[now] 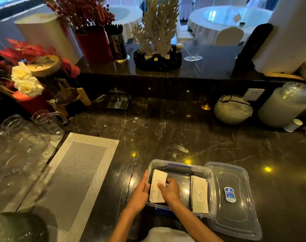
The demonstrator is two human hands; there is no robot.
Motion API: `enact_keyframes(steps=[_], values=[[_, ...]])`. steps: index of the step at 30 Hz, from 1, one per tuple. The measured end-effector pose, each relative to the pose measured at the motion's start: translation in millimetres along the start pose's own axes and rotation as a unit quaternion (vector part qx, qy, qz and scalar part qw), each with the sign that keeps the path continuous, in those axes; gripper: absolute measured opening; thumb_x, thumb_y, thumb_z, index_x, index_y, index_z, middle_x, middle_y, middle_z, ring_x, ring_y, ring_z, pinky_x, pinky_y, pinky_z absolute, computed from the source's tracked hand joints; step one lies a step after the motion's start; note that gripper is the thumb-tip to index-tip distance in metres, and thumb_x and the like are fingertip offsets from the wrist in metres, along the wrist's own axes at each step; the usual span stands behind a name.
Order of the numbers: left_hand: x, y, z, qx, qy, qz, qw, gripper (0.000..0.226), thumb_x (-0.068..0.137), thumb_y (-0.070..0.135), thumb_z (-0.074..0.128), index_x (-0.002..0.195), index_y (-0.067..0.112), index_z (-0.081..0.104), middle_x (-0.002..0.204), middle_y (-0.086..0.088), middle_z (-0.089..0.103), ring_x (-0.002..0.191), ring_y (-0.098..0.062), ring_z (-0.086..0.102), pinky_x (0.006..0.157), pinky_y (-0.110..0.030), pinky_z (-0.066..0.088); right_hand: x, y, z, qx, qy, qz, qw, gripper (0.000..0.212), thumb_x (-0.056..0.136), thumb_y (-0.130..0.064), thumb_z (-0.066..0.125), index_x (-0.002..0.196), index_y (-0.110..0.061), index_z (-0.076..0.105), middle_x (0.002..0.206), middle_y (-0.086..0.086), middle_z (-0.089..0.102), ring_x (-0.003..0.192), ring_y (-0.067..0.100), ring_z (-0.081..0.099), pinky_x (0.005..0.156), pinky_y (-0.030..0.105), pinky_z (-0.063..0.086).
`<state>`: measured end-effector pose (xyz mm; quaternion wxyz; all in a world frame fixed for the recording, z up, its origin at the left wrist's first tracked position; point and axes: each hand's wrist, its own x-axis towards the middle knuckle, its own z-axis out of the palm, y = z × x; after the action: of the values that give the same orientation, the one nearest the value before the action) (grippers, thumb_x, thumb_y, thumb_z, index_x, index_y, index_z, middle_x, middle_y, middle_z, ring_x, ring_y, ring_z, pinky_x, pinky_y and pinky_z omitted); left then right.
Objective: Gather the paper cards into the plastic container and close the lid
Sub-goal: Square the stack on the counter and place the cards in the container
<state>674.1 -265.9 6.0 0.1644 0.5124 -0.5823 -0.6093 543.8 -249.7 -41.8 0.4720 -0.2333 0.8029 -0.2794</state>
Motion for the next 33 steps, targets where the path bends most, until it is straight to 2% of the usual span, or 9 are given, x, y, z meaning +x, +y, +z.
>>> enact_keyframes(steps=[6, 8, 11, 14, 19, 24, 26, 29, 33], values=[[2, -5, -2, 0.011, -0.003, -0.009, 1.0, 0.055, 0.107, 0.023, 0.029, 0.155, 0.033, 0.005, 0.158, -0.002, 0.031, 0.138, -0.015, 0.04, 0.108, -0.036, 0.044, 3, 3, 0, 0.061, -0.016, 0.009, 0.998, 0.026, 0.099, -0.035, 0.052, 0.116, -0.015, 0.057, 0.115, 0.009, 0.068, 0.103, 0.024, 0.068, 0.082, 0.033, 0.059], [2, -6, -2, 0.014, -0.003, -0.009, 1.0, 0.055, 0.107, 0.025, 0.029, 0.155, 0.035, 0.005, 0.158, 0.0, 0.031, 0.139, -0.014, 0.038, 0.111, -0.038, 0.041, 4, 3, -2, 0.084, -0.023, 0.011, 0.996, 0.022, 0.101, -0.035, 0.046, 0.106, -0.019, 0.06, 0.107, 0.005, 0.069, 0.094, 0.018, 0.068, 0.076, 0.03, 0.058], [2, -7, -1, 0.014, -0.004, -0.011, 1.0, 0.054, 0.107, 0.025, 0.029, 0.153, 0.037, 0.005, 0.155, 0.001, 0.033, 0.131, -0.005, 0.038, 0.107, -0.032, 0.041, 3, 4, -4, 0.102, -0.041, -0.002, 0.994, 0.021, 0.102, -0.032, 0.044, 0.088, -0.029, 0.059, 0.094, -0.002, 0.069, 0.081, 0.008, 0.066, 0.07, 0.027, 0.056], [2, -9, -3, 0.014, -0.006, -0.012, 1.0, 0.055, 0.106, 0.026, 0.03, 0.154, 0.036, 0.004, 0.156, 0.001, 0.03, 0.132, -0.005, 0.034, 0.11, -0.034, 0.038, 4, 4, -5, 0.113, -0.065, -0.003, 0.992, 0.024, 0.101, -0.03, 0.043, 0.091, -0.027, 0.065, 0.094, -0.002, 0.072, 0.084, 0.01, 0.069, 0.074, 0.031, 0.059], [2, -10, -3, -0.003, -0.013, -0.006, 1.0, 0.055, 0.106, 0.029, 0.031, 0.155, 0.035, 0.005, 0.159, 0.003, 0.025, 0.143, -0.014, 0.03, 0.115, -0.041, 0.033, 8, 3, -6, 0.112, -0.078, 0.013, 0.991, 0.024, 0.101, -0.031, 0.043, 0.093, -0.024, 0.065, 0.099, 0.005, 0.072, 0.088, 0.017, 0.069, 0.09, 0.044, 0.058], [3, -14, -4, 0.0, -0.011, -0.002, 1.0, 0.055, 0.106, 0.029, 0.031, 0.154, 0.036, 0.005, 0.158, 0.004, 0.027, 0.133, -0.005, 0.034, 0.109, -0.032, 0.04, 6, 1, -6, 0.061, -0.103, -0.01, 0.993, 0.024, 0.1, -0.025, 0.049, 0.118, -0.019, 0.064, 0.121, 0.008, 0.069, 0.106, 0.024, 0.068, 0.088, 0.038, 0.059], [5, -17, -4, 0.001, -0.01, -0.002, 1.0, 0.055, 0.106, 0.03, 0.031, 0.154, 0.037, 0.005, 0.159, 0.004, 0.025, 0.133, -0.004, 0.033, 0.107, -0.028, 0.04, 5, 3, -7, 0.031, -0.092, -0.029, 0.995, 0.028, 0.1, -0.022, 0.052, 0.124, -0.017, 0.064, 0.126, 0.008, 0.067, 0.112, 0.025, 0.067, 0.08, 0.03, 0.059], [5, -18, -3, 0.005, -0.01, -0.003, 1.0, 0.055, 0.106, 0.032, 0.03, 0.153, 0.04, 0.005, 0.159, 0.006, 0.025, 0.132, -0.002, 0.032, 0.104, -0.025, 0.039, 3, 5, -8, 0.017, -0.075, -0.038, 0.996, 0.028, 0.1, -0.022, 0.052, 0.124, -0.017, 0.065, 0.125, 0.007, 0.068, 0.111, 0.023, 0.068, 0.069, 0.021, 0.055], [4, -17, -3, -0.003, -0.009, -0.001, 1.0, 0.054, 0.106, 0.033, 0.03, 0.153, 0.041, 0.005, 0.16, 0.004, 0.024, 0.135, -0.005, 0.031, 0.112, -0.035, 0.036, 1, 4, -11, 0.03, -0.07, -0.032, 0.997, 0.028, 0.1, -0.024, 0.053, 0.122, -0.017, 0.067, 0.121, 0.008, 0.07, 0.099, 0.018, 0.069, 0.078, 0.029, 0.06]])
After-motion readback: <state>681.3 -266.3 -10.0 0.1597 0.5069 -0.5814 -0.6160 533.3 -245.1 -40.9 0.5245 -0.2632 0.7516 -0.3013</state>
